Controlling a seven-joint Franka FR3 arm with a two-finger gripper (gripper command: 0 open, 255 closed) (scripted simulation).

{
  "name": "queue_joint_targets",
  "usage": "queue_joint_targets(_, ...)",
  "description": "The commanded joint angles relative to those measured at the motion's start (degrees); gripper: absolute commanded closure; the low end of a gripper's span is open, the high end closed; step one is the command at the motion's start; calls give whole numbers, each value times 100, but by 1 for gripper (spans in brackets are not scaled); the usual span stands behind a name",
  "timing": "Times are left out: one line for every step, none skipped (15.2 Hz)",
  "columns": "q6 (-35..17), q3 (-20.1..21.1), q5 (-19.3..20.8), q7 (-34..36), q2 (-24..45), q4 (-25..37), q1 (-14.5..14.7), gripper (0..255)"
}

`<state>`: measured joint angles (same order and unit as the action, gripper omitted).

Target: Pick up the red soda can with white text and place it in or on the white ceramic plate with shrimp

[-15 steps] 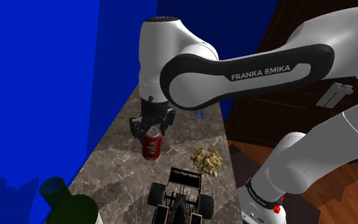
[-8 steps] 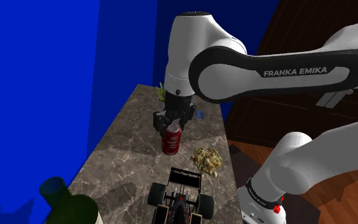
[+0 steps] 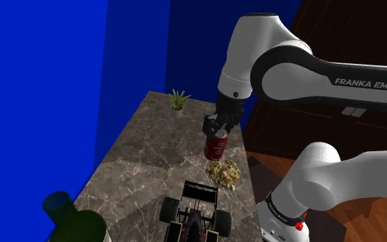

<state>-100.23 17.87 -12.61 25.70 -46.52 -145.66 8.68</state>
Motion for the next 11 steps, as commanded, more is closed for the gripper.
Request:
queue_joint_targets(211, -248, 111, -209, -382, -201, -9, 255)
queue_joint_targets(326, -374, 180, -309, -579, -296, -20, 255)
queue_joint_targets(444, -502, 257, -410, -773, -383, -36, 255)
queue_joint_targets(564, -632, 342, -511, -962, -463, -56, 255)
queue_joint_targets(687, -763, 433, -615, -1148, -536, -83, 255)
queue_joint_targets(860, -947, 571, -763, -1399, -625, -129, 255)
queue_joint_targets(794, -937, 561, -764, -1418, -710, -123, 255)
queue_joint_targets(728, -928, 551, -764, -1436, -795, -118, 255)
queue_joint_targets(661, -918, 541, -765, -1453, -879, -112, 255)
queue_joint_targets(593, -908, 530, -766, -1470, -964, -106, 255)
queue_joint_targets(525, -898, 520, -767, -1484, -1046, -100, 255)
